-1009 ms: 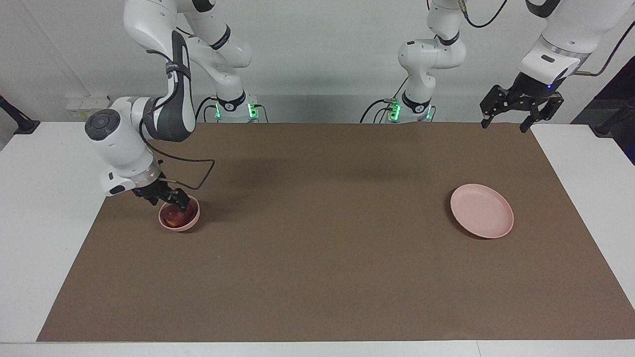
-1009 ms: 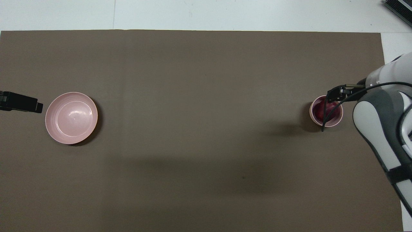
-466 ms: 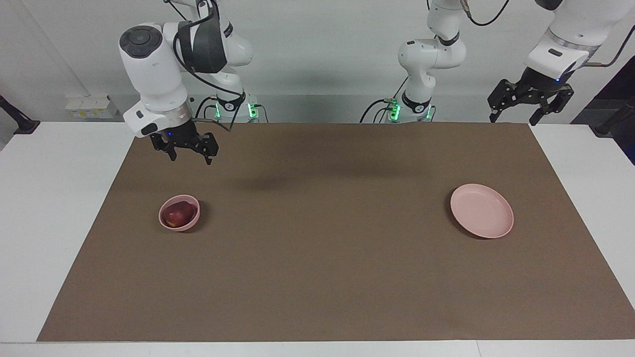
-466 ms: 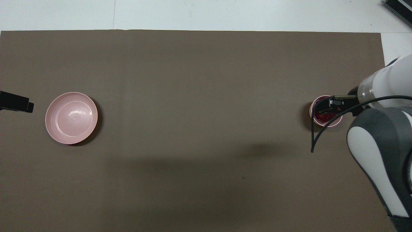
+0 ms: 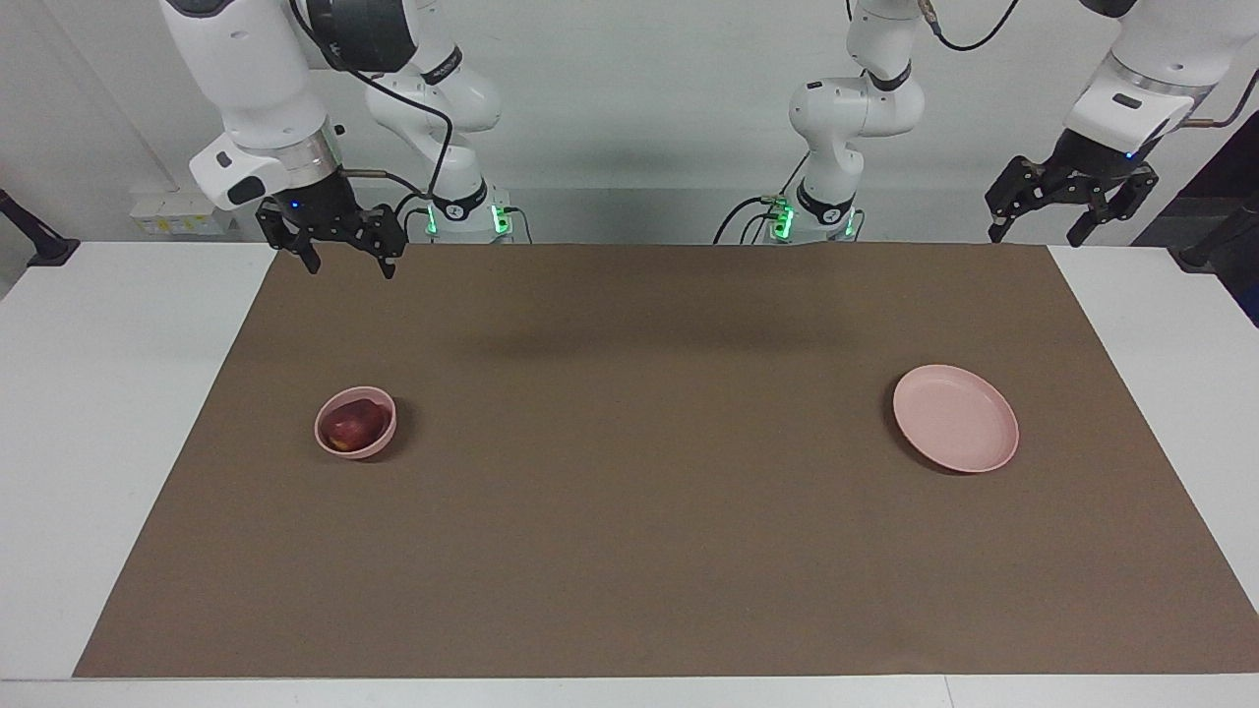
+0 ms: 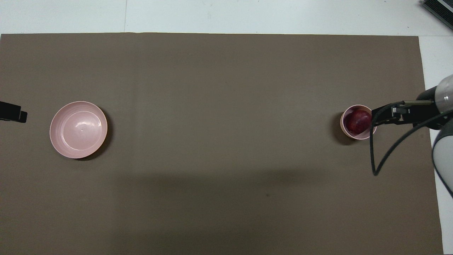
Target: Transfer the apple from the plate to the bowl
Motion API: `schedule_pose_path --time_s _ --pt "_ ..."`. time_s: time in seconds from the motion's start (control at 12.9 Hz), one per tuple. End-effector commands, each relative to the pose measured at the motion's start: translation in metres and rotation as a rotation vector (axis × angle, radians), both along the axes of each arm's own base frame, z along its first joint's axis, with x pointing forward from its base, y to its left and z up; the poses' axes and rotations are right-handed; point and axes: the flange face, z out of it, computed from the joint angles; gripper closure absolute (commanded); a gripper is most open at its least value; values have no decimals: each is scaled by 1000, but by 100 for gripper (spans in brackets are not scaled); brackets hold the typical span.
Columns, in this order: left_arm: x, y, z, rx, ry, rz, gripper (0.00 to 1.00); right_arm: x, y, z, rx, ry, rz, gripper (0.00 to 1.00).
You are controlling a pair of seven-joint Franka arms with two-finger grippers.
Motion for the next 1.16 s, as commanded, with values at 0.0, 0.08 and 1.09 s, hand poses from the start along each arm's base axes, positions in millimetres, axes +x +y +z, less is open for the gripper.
schedule_pose_path --time_s 0.0,0.08,1.09 --pt "1 6 1 14 6 -2 0 -6 0 22 20 21 5 0" --pt "1 6 1 13 6 12 0 -9 2 26 21 21 7 0" --pt "0 3 0 12 9 3 0 -14 2 27 19 18 16 0"
